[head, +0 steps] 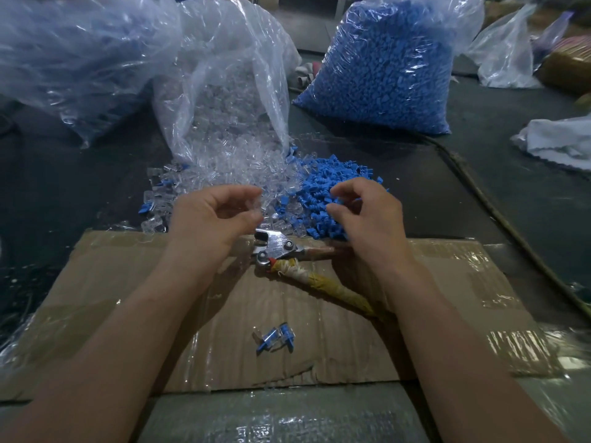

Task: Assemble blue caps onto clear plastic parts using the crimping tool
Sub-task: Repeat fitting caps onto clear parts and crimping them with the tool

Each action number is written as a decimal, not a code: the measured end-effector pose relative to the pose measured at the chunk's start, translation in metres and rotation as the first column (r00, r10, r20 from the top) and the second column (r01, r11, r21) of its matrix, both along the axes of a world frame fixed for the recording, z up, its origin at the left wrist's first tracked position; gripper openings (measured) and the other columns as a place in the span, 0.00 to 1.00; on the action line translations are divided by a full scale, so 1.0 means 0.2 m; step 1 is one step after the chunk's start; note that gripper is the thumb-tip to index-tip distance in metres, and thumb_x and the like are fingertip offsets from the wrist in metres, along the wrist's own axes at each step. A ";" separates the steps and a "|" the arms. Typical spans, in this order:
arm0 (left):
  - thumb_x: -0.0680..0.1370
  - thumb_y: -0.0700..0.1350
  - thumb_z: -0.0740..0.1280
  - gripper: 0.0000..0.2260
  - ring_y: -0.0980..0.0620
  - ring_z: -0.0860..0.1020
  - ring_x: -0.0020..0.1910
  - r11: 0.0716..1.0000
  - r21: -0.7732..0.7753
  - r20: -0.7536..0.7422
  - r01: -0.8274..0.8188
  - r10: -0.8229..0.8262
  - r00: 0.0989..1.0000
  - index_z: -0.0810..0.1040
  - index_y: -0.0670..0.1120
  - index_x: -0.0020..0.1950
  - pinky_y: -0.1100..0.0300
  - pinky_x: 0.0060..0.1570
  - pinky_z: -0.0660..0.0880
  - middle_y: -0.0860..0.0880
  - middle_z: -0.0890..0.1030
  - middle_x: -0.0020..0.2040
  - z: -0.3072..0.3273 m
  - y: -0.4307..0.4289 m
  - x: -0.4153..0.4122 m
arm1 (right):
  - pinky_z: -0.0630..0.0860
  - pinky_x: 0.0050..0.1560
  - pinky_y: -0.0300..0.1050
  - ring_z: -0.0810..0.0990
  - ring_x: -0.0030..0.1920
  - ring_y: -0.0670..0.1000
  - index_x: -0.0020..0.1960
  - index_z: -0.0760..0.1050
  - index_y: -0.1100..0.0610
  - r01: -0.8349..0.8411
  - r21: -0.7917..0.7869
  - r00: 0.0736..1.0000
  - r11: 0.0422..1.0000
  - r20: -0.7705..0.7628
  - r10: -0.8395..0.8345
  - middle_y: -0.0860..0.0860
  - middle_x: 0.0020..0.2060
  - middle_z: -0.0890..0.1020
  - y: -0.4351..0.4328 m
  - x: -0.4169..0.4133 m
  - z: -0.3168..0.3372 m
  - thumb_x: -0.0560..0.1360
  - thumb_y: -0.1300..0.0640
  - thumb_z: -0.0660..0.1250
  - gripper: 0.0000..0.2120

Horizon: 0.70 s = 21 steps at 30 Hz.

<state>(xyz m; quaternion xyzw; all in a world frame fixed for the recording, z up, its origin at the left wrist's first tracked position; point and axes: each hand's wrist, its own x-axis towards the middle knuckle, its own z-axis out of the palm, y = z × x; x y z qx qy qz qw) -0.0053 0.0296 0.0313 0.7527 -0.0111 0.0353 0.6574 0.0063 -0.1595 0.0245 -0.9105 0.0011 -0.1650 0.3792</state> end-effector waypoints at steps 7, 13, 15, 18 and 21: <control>0.62 0.40 0.71 0.12 0.54 0.81 0.39 0.995 -0.071 -0.017 0.077 -0.078 0.997 0.80 0.45 0.44 0.66 0.38 0.78 0.47 0.83 0.41 0.04 -0.02 -0.03 | 0.76 0.43 0.31 0.80 0.39 0.41 0.41 0.75 0.43 -0.126 0.319 0.991 0.939 0.002 0.132 0.41 0.37 0.80 0.07 -0.07 0.07 0.72 0.61 0.68 0.12; 0.65 0.38 0.69 0.10 0.61 0.80 0.35 0.980 -0.127 -0.034 0.151 -0.156 0.987 0.79 0.46 0.45 0.72 0.35 0.74 0.52 0.82 0.37 0.04 -0.02 -0.03 | 0.75 0.43 0.29 0.80 0.38 0.39 0.43 0.75 0.41 -0.232 0.314 0.969 0.921 -0.010 0.248 0.41 0.39 0.79 0.11 -0.10 0.10 0.73 0.67 0.66 0.19; 0.69 0.35 0.67 0.08 0.60 0.80 0.35 0.974 -0.137 -0.039 0.178 -0.185 0.982 0.78 0.45 0.44 0.71 0.35 0.75 0.53 0.82 0.35 0.04 -0.02 -0.03 | 0.76 0.42 0.32 0.81 0.38 0.41 0.44 0.76 0.44 -0.247 0.396 0.963 0.885 0.001 0.268 0.43 0.39 0.81 0.11 -0.11 0.10 0.71 0.68 0.67 0.18; 0.71 0.33 0.65 0.08 0.59 0.80 0.36 0.964 -0.159 -0.040 0.213 -0.222 0.974 0.78 0.45 0.43 0.70 0.36 0.75 0.53 0.83 0.35 0.03 -0.02 -0.03 | 0.77 0.39 0.33 0.82 0.36 0.44 0.41 0.78 0.50 -0.260 0.517 0.961 0.816 0.053 0.272 0.46 0.33 0.83 0.12 -0.13 0.12 0.68 0.68 0.70 0.13; 0.72 0.32 0.64 0.10 0.59 0.81 0.37 0.958 -0.178 -0.038 0.225 -0.235 0.971 0.79 0.46 0.44 0.70 0.37 0.75 0.52 0.83 0.36 0.02 -0.03 -0.02 | 0.77 0.39 0.33 0.82 0.37 0.45 0.41 0.80 0.50 -0.284 0.531 0.953 0.799 0.068 0.294 0.44 0.34 0.83 0.13 -0.14 0.12 0.68 0.68 0.70 0.13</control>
